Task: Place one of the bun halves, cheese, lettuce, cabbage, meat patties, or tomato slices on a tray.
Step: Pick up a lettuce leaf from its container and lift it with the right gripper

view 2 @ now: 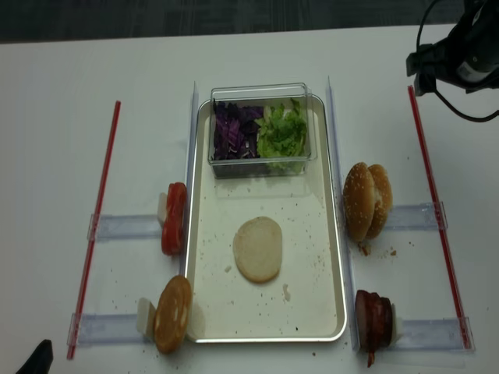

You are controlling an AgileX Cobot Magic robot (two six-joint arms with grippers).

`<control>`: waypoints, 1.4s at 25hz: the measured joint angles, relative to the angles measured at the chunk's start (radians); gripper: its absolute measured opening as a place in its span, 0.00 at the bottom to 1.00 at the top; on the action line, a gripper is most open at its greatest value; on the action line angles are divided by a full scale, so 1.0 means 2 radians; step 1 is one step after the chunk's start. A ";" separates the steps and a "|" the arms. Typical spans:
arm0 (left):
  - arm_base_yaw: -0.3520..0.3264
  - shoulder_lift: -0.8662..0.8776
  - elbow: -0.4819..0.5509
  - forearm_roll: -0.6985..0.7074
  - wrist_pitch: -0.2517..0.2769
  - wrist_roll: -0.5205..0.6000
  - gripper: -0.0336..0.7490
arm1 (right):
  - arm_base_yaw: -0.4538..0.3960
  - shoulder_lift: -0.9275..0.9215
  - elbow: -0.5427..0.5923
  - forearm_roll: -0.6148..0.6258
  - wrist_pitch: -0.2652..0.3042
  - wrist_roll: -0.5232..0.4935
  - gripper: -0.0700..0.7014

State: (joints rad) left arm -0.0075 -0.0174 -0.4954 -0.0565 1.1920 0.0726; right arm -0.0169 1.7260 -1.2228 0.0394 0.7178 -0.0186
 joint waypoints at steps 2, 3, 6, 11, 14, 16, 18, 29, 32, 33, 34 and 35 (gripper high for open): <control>0.000 0.000 0.000 0.000 0.000 0.000 0.69 | 0.000 0.000 -0.001 0.000 -0.002 0.000 0.89; 0.000 0.000 0.000 0.000 0.000 0.000 0.69 | 0.000 0.000 -0.002 0.000 -0.004 0.000 0.89; 0.000 0.000 0.000 0.000 0.000 0.000 0.69 | 0.000 0.000 -0.002 0.000 -0.002 0.000 0.89; 0.000 0.000 0.000 0.000 0.000 0.000 0.69 | 0.000 0.000 -0.002 0.002 0.005 0.000 0.89; 0.000 0.000 0.000 0.000 0.000 0.000 0.69 | 0.001 0.000 -0.004 0.003 0.012 -0.001 0.89; 0.000 0.000 0.000 0.000 0.000 0.000 0.69 | 0.005 0.000 -0.004 0.004 0.015 -0.002 0.89; 0.000 0.000 0.000 0.000 0.000 0.000 0.69 | 0.011 0.000 -0.004 0.006 0.017 -0.003 0.89; 0.000 0.000 0.000 0.000 0.000 0.000 0.69 | 0.106 0.010 -0.057 0.008 0.045 -0.001 0.89; 0.000 0.000 0.000 0.000 0.000 0.000 0.69 | 0.133 0.029 -0.087 0.010 0.066 -0.001 0.89; 0.000 0.000 0.000 0.000 0.000 0.000 0.69 | 0.143 0.035 -0.097 0.012 0.071 0.000 0.89; 0.000 0.000 0.000 0.000 0.000 0.000 0.69 | 0.151 0.041 -0.105 0.014 0.074 0.000 0.89; 0.000 0.000 0.000 0.000 0.000 0.000 0.69 | 0.161 0.046 -0.112 0.017 0.077 0.001 0.89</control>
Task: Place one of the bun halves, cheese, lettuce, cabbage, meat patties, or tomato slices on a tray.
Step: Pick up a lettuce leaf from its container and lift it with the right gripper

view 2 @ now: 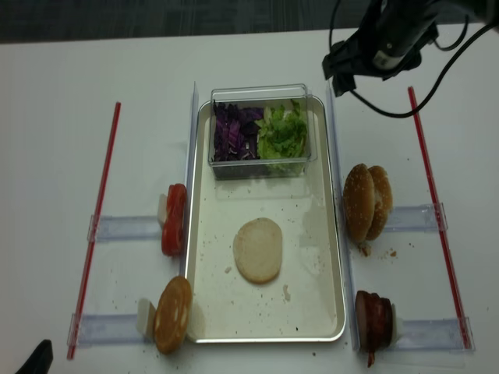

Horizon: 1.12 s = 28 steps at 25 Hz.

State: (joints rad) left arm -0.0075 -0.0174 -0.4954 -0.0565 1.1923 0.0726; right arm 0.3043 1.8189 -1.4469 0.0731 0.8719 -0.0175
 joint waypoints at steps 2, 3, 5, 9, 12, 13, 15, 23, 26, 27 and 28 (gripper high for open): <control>0.000 0.000 0.000 0.000 0.000 0.000 0.69 | 0.019 0.012 -0.011 0.002 0.002 0.001 0.89; 0.000 0.000 0.000 0.000 0.000 0.000 0.69 | 0.026 0.017 -0.016 0.003 0.002 0.002 0.89; 0.000 0.000 0.000 0.000 0.000 0.000 0.69 | 0.043 0.028 -0.024 0.004 0.004 0.004 0.89; 0.000 0.000 0.000 0.000 0.000 0.000 0.69 | 0.070 0.045 -0.039 0.005 0.005 0.009 0.89; 0.000 0.000 0.000 0.000 0.000 0.000 0.69 | 0.087 0.056 -0.050 0.005 0.005 0.009 0.89; 0.000 0.000 0.000 0.000 0.000 0.000 0.69 | 0.092 0.060 -0.054 0.006 0.005 0.009 0.89; 0.000 0.000 0.000 0.000 0.000 0.000 0.69 | 0.100 0.067 -0.061 0.007 0.005 0.009 0.89; 0.000 0.000 0.000 0.000 0.000 0.000 0.69 | 0.119 0.089 -0.080 0.015 0.005 0.009 0.89; 0.000 0.000 0.000 0.000 0.000 0.000 0.69 | 0.119 0.089 -0.080 0.012 0.005 0.009 0.89; 0.000 0.000 0.000 0.000 0.000 0.000 0.69 | 0.119 0.089 -0.080 0.011 0.005 0.009 0.89; 0.000 0.000 0.000 0.000 0.000 0.000 0.69 | 0.119 0.089 -0.080 0.009 0.005 0.009 0.89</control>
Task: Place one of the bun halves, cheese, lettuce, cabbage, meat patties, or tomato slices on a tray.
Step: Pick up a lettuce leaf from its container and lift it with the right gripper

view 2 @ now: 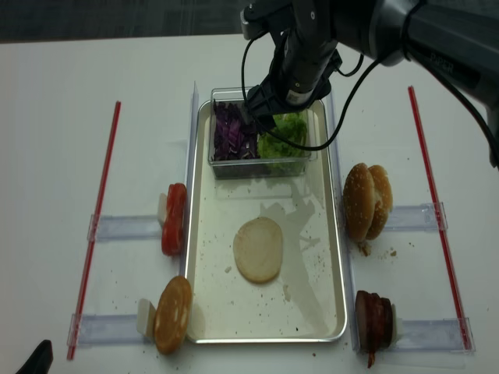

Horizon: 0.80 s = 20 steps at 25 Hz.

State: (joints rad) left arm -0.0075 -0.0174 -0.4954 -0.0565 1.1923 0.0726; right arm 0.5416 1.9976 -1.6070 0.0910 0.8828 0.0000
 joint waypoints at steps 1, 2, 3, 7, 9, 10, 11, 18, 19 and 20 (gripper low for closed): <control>0.000 0.000 0.000 0.000 0.000 0.000 0.69 | 0.000 0.000 0.000 -0.003 -0.002 0.000 0.89; 0.000 0.000 0.000 0.000 0.000 0.000 0.69 | 0.000 0.000 0.000 -0.004 -0.006 0.000 0.89; 0.000 0.000 0.000 0.000 0.000 0.000 0.69 | 0.000 0.000 0.000 -0.005 -0.009 0.000 0.89; 0.000 0.000 0.000 0.000 0.000 0.000 0.69 | 0.000 0.000 0.000 -0.005 -0.026 -0.007 0.84; 0.000 0.000 0.000 0.000 0.000 0.000 0.69 | 0.000 0.004 0.000 -0.005 -0.029 -0.012 0.80; 0.000 0.000 0.000 0.000 0.000 0.000 0.69 | 0.000 0.009 0.000 -0.005 -0.030 -0.014 0.79; 0.000 0.000 0.000 0.000 0.000 0.000 0.69 | 0.000 0.013 0.000 -0.005 -0.030 -0.016 0.78; 0.000 0.000 0.001 0.000 0.000 0.000 0.69 | 0.000 0.044 -0.005 -0.006 -0.043 -0.020 0.76; 0.000 0.000 0.001 0.000 0.000 0.000 0.69 | 0.000 0.048 -0.006 -0.006 -0.046 -0.020 0.76; 0.000 0.000 0.001 0.000 0.000 0.000 0.69 | 0.000 0.052 -0.008 -0.006 -0.049 -0.020 0.76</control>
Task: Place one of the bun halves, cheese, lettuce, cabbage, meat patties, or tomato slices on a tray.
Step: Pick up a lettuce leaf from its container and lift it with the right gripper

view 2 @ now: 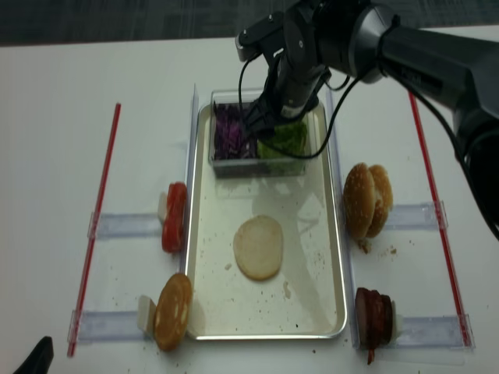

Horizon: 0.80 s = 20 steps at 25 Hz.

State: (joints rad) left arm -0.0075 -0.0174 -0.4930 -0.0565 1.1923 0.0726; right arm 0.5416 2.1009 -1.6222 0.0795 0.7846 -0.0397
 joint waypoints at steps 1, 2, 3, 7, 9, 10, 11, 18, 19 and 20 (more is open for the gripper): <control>0.000 0.000 0.000 0.000 0.000 0.000 0.69 | 0.000 0.004 -0.002 0.000 0.000 0.000 0.76; 0.000 0.000 0.000 0.000 0.000 0.000 0.69 | 0.000 0.006 -0.003 0.000 -0.001 0.000 0.76; 0.000 0.000 0.000 0.000 0.000 0.000 0.69 | 0.000 0.009 -0.003 0.000 -0.003 0.000 0.76; 0.000 0.000 0.000 0.000 0.000 0.000 0.69 | 0.000 0.020 -0.003 0.000 -0.007 0.000 0.76; 0.000 0.000 0.000 0.000 0.000 0.000 0.69 | 0.000 0.022 -0.003 0.000 -0.010 0.000 0.76; 0.000 0.000 0.000 0.000 0.000 0.000 0.69 | 0.000 0.024 -0.003 0.000 -0.012 0.000 0.76; 0.000 0.000 0.000 0.000 0.000 0.000 0.69 | 0.000 0.025 -0.003 0.000 -0.014 0.000 0.76; 0.000 0.000 0.000 0.000 0.000 0.000 0.69 | 0.000 0.031 -0.003 -0.001 -0.024 0.001 0.76; 0.000 0.000 0.000 0.000 0.000 0.000 0.69 | 0.000 0.031 -0.003 -0.001 -0.025 0.002 0.76; 0.000 0.000 0.000 0.000 0.000 0.000 0.69 | 0.000 0.032 -0.003 -0.003 -0.026 0.004 0.75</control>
State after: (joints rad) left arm -0.0075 -0.0174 -0.4930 -0.0565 1.1923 0.0726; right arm 0.5416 2.1642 -1.6281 0.0739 0.7318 -0.0318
